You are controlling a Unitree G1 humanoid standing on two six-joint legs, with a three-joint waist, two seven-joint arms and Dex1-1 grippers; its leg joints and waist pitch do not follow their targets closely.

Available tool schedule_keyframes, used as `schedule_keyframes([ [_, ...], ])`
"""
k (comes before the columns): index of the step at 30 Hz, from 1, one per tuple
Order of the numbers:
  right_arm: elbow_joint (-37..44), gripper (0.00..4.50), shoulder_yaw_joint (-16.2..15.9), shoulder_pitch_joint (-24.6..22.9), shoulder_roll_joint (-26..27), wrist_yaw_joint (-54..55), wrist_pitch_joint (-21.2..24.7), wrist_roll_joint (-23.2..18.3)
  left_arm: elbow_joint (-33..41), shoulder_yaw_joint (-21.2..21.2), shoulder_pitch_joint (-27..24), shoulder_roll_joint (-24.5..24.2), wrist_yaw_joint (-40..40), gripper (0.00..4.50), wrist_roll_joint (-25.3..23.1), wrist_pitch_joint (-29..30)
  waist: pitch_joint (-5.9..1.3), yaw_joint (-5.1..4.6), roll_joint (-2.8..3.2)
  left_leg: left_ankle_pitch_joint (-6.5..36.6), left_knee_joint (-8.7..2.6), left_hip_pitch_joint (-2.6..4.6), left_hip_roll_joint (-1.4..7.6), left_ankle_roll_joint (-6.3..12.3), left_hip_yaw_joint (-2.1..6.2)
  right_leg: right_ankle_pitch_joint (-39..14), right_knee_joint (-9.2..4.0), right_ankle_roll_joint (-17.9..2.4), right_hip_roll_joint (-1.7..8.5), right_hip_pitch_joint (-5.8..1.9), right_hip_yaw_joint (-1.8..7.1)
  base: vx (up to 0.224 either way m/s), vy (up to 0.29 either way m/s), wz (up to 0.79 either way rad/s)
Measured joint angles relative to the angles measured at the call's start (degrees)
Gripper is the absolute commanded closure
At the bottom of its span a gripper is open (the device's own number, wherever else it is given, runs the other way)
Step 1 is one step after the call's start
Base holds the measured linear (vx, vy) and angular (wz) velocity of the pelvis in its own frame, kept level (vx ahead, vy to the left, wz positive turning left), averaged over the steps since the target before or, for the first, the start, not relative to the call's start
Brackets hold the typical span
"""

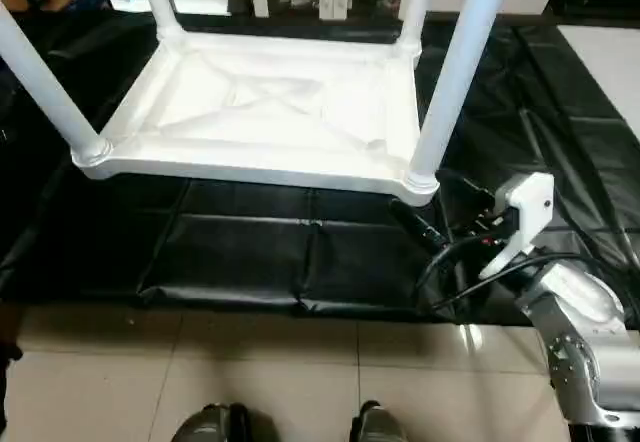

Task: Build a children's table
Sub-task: Rotate leg to tighten

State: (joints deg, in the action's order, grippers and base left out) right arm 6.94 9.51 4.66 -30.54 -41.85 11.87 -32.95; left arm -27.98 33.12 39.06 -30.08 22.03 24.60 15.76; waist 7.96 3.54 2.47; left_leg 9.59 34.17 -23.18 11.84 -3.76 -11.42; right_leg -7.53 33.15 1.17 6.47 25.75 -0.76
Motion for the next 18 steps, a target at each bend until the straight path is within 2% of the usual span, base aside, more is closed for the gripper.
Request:
schedule_keyframes([
  [2, 0.0, 0.0, -0.8, 0.0, 0.2, 0.0, 0.0, 0.2, -2.6, 1.6, 2.6, 0.1, 2.5, 2.3, 2.5, -0.5, 0.0, 0.0, 0.01, 0.0, 0.0, 0.0, 0.0, -0.01, 0.01, 0.0, 0.03, 0.0, 0.0, 0.01, -0.01, 0.0, 0.0, 0.0],
  [4, 0.0, 0.0, -1.0, -0.1, 0.3, 0.1, 0.0, 0.4, -3.5, 2.4, 4.0, 0.1, 5.6, 2.05, 4.7, -1.1, 0.01, 0.0, 0.02, 0.0, 0.0, -0.01, 0.01, -0.01, 0.01, 0.0, 0.07, -0.1, 0.0, 0.01, -0.02, 0.0, 0.0, 0.0],
  [7, 0.8, 0.0, -1.0, -0.3, 0.3, 0.1, 0.1, 1.2, -3.6, 2.2, 4.4, -0.2, 9.4, 1.91, 5.9, -2.7, -0.02, -0.01, 0.11, 0.0, -0.03, -0.02, 0.01, -0.01, 0.0, 0.1, 0.06, -0.1, 0.01, 0.03, -0.03, 0.0, 0.0, 0.0],
  [8, 1.4, 0.0, -1.0, -0.7, 0.3, 0.1, 0.1, 1.4, -4.3, 1.8, 4.1, -0.8, 11.0, 1.86, 5.7, -4.2, -0.02, -0.01, 0.11, 0.0, -0.05, -0.03, 0.04, -0.01, 0.01, 0.1, 0.04, -0.1, 0.0, 0.03, -0.04, 0.0, 0.0, 0.0],
  [9, 1.6, 0.0, -0.9, -0.7, 0.3, 0.2, 0.1, 1.5, -5.0, 1.3, 3.9, -1.1, 12.2, 1.59, 5.4, -5.5, -0.02, -0.01, 0.11, 0.0, -0.06, -0.03, 0.05, 0.0, 0.02, 0.1, 0.04, -0.1, -0.01, 0.03, -0.05, 0.0, 0.0, 0.0],
  [12, 1.8, 0.0, -1.0, -0.7, 0.3, 0.5, 0.1, 1.6, -5.6, -0.7, 2.9, -1.5, 14.8, 1.5, 3.6, -8.6, -0.03, 0.22, 0.09, 0.0, -0.07, -0.05, 0.06, -0.01, 0.02, 0.0, 0.03, -0.1, 0.01, 0.02, -0.04, 0.0, 0.0, 0.0],
  [15, 1.8, 0.0, -1.1, -0.5, 0.8, 0.7, 0.0, 1.8, -8.1, -3.5, 2.9, -1.6, 13.7, 1.12, -0.3, -12.9, -0.05, 0.32, 0.02, 0.0, -0.05, -0.04, 0.04, -0.01, 0.0, 0.0, 0.04, -0.1, 0.04, -0.02, -0.02, 0.0, 0.0, 0.0],
  [18, 1.8, 0.0, -1.4, 0.6, 1.8, 0.8, 0.0, 2.1, -12.1, -4.6, 4.4, -1.5, 11.7, 1.0, -2.4, -15.3, -0.05, 0.14, 0.01, 0.0, -0.04, -0.03, 0.02, -0.02, 0.01, 0.0, 0.04, -0.1, 0.03, -0.02, -0.01, 0.0, 0.0, 0.0],
])
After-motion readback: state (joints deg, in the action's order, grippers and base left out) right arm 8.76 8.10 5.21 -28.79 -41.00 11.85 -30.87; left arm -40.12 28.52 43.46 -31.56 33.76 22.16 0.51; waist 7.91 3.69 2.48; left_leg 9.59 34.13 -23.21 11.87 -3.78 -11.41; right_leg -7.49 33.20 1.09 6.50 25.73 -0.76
